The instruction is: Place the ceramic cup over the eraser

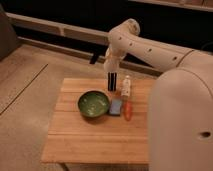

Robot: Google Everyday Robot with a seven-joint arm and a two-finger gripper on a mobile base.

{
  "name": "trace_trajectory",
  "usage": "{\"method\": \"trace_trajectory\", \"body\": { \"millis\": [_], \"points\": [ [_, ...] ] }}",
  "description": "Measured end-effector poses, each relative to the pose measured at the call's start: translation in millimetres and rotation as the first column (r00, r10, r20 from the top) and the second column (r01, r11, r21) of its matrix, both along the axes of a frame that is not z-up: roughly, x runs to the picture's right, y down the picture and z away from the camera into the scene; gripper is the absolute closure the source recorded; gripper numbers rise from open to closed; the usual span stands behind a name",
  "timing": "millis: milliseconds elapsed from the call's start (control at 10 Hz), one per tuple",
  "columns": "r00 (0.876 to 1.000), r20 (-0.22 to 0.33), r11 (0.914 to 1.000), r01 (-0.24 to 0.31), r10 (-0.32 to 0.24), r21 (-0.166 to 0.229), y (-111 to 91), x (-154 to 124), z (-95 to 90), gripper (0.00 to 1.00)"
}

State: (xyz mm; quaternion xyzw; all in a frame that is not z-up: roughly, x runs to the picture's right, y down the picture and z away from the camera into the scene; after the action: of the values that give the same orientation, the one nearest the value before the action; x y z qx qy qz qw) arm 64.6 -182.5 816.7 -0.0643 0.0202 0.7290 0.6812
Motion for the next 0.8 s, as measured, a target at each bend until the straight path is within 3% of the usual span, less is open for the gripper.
{"method": "trace_trajectory", "body": {
  "millis": [500, 800],
  "points": [
    [1.000, -0.013, 0.9987, -0.015, 0.014, -0.048, 17.1, 5.8, 5.9, 1.00],
    [1.000, -0.014, 0.9987, -0.008, 0.007, -0.051, 18.2, 5.3, 6.3, 1.00]
  ]
}}
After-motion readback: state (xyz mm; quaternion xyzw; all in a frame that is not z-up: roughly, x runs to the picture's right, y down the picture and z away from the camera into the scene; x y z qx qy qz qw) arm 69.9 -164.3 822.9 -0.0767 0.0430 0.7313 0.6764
